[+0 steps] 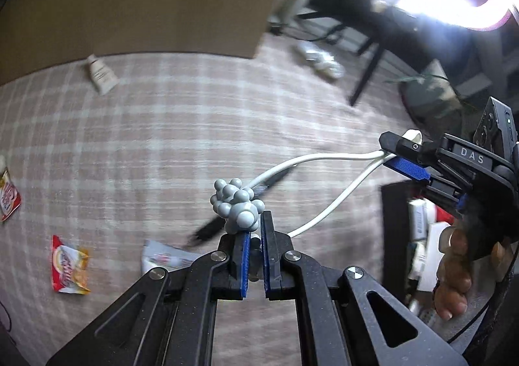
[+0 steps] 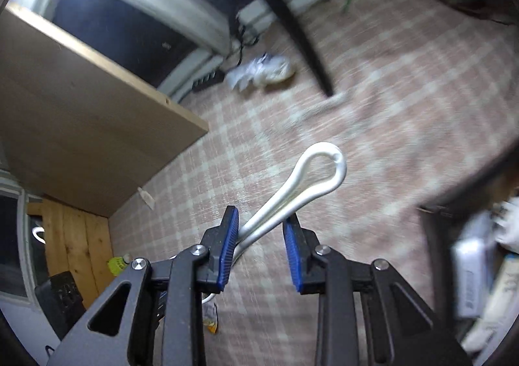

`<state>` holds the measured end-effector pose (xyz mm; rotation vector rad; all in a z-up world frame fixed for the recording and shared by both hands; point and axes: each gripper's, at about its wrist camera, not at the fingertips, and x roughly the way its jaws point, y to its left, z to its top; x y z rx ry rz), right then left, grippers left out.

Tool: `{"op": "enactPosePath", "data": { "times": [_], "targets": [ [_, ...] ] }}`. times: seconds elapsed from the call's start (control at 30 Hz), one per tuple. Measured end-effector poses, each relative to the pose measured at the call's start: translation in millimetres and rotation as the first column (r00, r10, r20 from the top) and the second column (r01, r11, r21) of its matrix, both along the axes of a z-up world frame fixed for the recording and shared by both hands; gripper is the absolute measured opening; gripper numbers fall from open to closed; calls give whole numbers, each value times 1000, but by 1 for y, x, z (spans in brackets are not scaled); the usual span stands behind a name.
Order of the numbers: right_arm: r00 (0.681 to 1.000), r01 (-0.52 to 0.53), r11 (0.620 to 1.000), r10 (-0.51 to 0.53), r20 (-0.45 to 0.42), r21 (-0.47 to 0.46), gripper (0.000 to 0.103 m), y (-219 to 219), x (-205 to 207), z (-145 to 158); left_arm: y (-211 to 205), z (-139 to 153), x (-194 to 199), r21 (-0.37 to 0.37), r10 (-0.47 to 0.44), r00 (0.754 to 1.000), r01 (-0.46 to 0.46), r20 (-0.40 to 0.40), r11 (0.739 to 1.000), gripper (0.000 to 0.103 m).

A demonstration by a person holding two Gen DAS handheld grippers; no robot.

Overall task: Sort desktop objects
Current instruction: 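Carry the roller and cable over the bin with both grippers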

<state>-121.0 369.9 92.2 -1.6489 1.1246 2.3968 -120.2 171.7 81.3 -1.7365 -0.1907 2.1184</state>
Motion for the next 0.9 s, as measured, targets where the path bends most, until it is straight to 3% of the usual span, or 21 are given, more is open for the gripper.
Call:
{"op": "enactPosePath", "data": {
  "times": [0.23,0.47,0.7,0.9],
  "targets": [
    [993,112,994,-112,-46,-8,28,67,60,33,63,21,17,32,-121,992,122,-38,992,5],
    [967,245,969,-245,-74,1,26,135,124,51,141,40,40,47,-264,963,266,-47,963,0],
    [925,374,927,-375,-59,-19,12,197,183,54,228,49,59,39,-398,914,402,-78,915,0],
    [874,485,874,-484,-40,26,12,237,218,53,244,48,63,20,-431,899,434,-82,901,5]
  ]
}}
